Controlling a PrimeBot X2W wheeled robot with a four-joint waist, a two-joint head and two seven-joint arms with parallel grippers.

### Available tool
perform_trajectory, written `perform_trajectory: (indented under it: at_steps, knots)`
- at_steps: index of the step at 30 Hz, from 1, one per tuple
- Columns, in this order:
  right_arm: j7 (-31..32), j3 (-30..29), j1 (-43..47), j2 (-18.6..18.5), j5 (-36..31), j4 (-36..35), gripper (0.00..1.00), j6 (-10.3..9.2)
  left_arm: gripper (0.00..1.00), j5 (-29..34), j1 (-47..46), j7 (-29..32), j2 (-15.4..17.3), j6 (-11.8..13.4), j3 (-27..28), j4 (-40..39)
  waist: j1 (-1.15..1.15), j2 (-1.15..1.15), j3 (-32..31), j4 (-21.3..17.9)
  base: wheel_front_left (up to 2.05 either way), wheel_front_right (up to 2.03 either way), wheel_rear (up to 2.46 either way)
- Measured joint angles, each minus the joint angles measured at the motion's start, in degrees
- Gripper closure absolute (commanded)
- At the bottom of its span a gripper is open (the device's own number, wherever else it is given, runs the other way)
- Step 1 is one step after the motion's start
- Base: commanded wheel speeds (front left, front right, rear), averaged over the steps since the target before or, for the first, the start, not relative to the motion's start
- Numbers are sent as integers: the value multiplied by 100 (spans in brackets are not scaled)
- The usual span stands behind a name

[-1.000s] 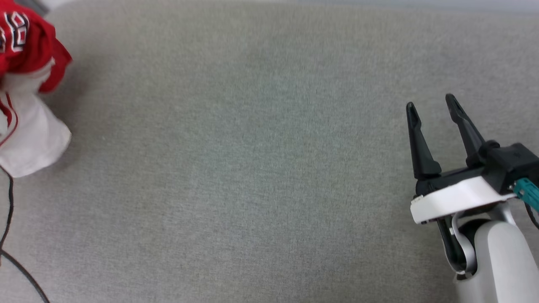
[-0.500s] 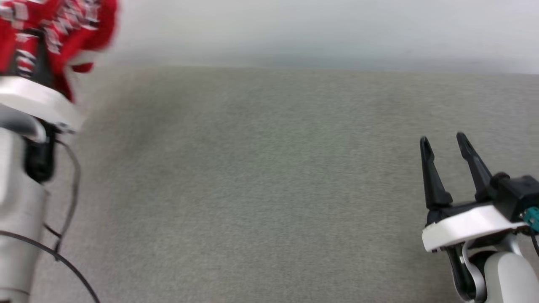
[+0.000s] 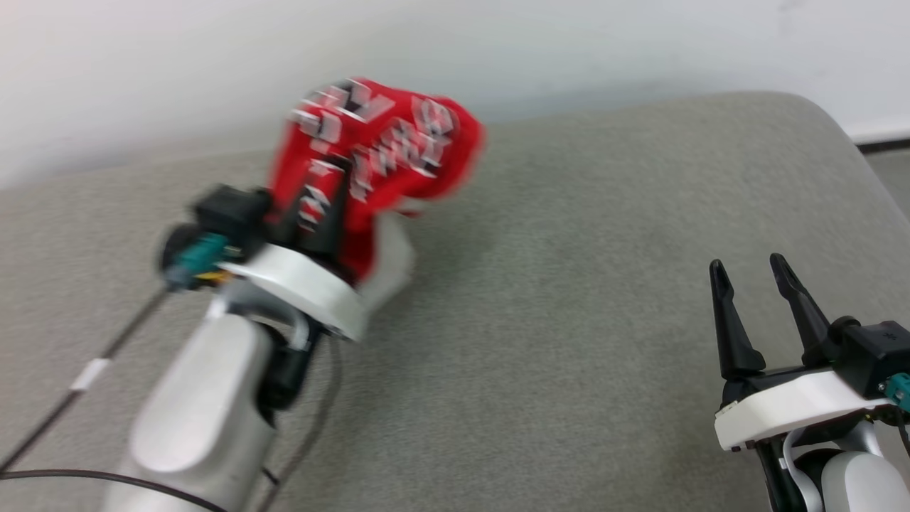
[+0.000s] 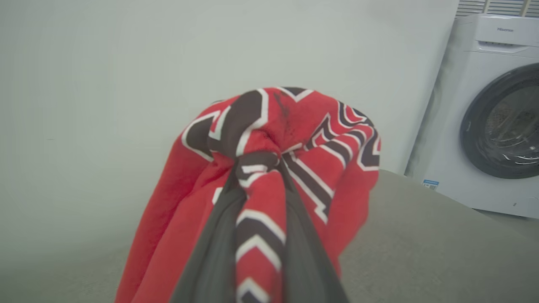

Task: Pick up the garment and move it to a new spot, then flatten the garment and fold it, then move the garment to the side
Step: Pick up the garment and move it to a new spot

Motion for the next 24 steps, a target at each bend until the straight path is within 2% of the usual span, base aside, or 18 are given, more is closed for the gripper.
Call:
perform_trajectory:
  at_steps: [4,9,16,18,19,24]
  knots:
    - [-12,79,-33,0,66,-10,0,0,100,44,76,149,-366,-165,-494,33,0,0,188,-257,0,0,0]
    - [-108,102,-98,1,119,31,0,0,100,162,300,399,-684,-413,-1218,454,1,0,514,-469,0,0,0]
    - [-207,64,-147,1,142,111,0,0,100,276,490,513,-791,-612,-1881,945,1,0,785,-518,0,0,0]
    - [-229,62,-174,1,140,122,0,0,50,221,485,542,-804,-621,-1947,1003,1,0,774,-454,0,0,0]
    - [-230,52,-186,1,137,132,0,0,0,220,470,533,-816,-623,-1969,1003,1,0,757,-418,0,0,0]
    - [-225,57,-204,2,85,166,0,0,0,167,401,256,-877,-593,-1903,854,1,0,554,-253,0,0,0]
